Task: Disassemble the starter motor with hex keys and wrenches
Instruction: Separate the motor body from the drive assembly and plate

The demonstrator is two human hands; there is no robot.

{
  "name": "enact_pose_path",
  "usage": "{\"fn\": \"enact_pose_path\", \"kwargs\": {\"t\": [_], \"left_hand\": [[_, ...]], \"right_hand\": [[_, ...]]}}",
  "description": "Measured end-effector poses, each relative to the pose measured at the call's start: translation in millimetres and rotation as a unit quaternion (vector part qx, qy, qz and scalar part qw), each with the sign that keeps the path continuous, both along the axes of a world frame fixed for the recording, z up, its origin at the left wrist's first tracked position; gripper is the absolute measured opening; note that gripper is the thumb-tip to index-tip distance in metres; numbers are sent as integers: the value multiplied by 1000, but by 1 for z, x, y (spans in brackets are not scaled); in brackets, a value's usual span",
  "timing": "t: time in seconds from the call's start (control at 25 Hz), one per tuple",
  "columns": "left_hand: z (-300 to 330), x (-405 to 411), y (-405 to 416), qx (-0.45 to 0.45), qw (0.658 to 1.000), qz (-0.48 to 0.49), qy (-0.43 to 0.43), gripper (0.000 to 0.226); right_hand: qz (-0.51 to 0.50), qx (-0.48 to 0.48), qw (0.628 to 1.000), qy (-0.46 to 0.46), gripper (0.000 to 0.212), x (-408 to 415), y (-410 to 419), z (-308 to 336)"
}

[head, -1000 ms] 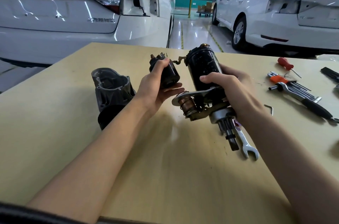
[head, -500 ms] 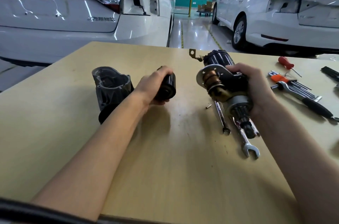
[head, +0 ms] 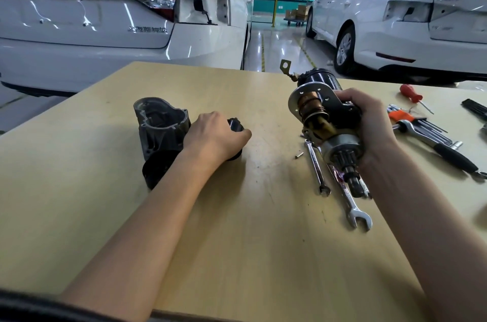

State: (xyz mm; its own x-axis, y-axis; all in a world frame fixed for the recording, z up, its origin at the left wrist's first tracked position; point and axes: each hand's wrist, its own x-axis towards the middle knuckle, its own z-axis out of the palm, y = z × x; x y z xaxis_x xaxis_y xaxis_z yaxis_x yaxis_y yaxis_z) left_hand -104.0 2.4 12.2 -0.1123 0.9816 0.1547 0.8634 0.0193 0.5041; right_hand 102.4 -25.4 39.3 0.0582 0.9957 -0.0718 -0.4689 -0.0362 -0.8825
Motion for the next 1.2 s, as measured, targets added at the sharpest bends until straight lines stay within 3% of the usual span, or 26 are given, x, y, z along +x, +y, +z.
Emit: {"fn": "enact_pose_path", "kwargs": {"t": [0.16,0.4,0.68,0.84,1.0,1.12,1.2], "left_hand": [[10,-10,3,16,999,21,42,57],[20,-22,2,-63,993,37,-98,61],[22,-26,1,-86,986,29,-137,65],[21,-23,1,-99,991,8,-85,68],[13,-2,-2,36,996,-3,76,47],[10,7,-6,126,981,-45,140,30],[9,4,-6,174,973,-71,137,37]], "right_hand": [[13,2,1000,-10,42,-4,-1,0],[30,-7,999,12,41,-13,-3,-1],[29,-16,999,20,37,-13,-3,0],[47,-34,998,16,21,-11,-3,-4],[61,-79,994,45,60,-9,1,-8],[59,-94,992,53,67,-15,2,-7],[59,-84,993,58,71,-15,3,-9]]}}
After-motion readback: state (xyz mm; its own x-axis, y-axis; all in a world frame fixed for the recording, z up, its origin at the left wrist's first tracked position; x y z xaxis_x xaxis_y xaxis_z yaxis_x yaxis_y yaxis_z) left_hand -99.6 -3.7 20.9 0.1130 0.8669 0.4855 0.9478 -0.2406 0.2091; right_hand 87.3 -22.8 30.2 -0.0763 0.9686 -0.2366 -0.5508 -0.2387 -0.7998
